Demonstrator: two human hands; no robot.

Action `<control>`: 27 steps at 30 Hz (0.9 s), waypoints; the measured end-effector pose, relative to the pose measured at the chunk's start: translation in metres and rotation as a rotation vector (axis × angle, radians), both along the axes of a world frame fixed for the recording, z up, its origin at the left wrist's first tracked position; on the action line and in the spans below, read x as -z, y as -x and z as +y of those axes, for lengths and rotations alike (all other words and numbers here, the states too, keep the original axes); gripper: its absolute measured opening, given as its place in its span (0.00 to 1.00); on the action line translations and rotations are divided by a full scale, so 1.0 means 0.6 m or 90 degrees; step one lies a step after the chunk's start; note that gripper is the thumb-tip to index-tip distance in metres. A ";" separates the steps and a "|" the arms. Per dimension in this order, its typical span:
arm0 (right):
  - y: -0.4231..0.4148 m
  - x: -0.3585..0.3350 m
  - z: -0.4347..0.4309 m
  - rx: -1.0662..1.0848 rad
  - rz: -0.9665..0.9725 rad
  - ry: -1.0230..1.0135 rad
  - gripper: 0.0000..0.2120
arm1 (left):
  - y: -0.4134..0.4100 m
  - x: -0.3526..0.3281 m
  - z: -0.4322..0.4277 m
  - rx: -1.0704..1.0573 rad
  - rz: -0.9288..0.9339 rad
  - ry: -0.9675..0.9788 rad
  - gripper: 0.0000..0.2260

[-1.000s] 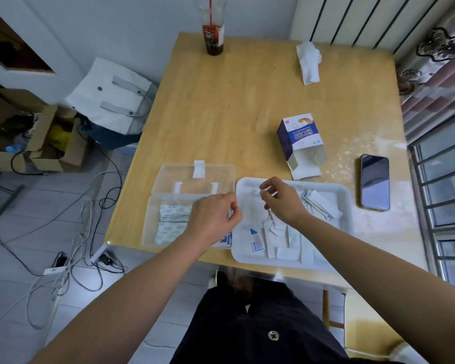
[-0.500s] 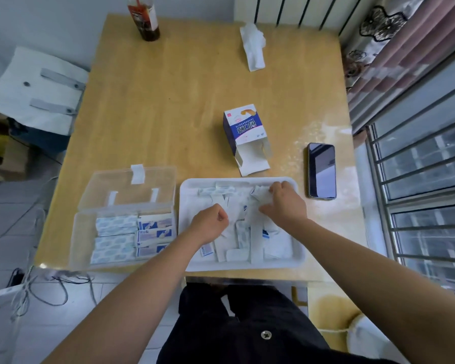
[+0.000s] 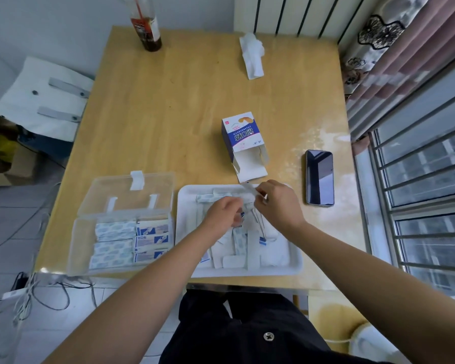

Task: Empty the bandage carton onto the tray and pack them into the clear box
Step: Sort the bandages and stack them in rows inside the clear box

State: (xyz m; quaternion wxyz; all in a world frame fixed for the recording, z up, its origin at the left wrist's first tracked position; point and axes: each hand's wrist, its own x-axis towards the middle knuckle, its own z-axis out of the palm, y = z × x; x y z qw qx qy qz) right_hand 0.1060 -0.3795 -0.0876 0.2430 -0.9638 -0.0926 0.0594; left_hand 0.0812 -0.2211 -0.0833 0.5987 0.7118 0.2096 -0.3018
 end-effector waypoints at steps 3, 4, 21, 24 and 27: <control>0.019 -0.006 0.031 -0.048 0.019 -0.068 0.02 | 0.001 -0.019 -0.031 -0.100 0.036 0.128 0.12; 0.025 -0.005 0.038 -0.056 0.039 -0.094 0.03 | 0.005 -0.021 -0.032 -0.136 0.028 0.126 0.11; 0.049 -0.027 0.058 0.120 0.199 -0.269 0.05 | 0.042 -0.024 0.022 -0.193 0.004 0.069 0.09; 0.063 -0.028 0.069 0.115 0.115 -0.212 0.08 | 0.042 -0.023 0.017 -0.228 -0.009 0.002 0.13; 0.072 -0.026 0.077 0.087 0.088 -0.197 0.08 | 0.046 -0.025 0.013 -0.287 -0.008 -0.014 0.10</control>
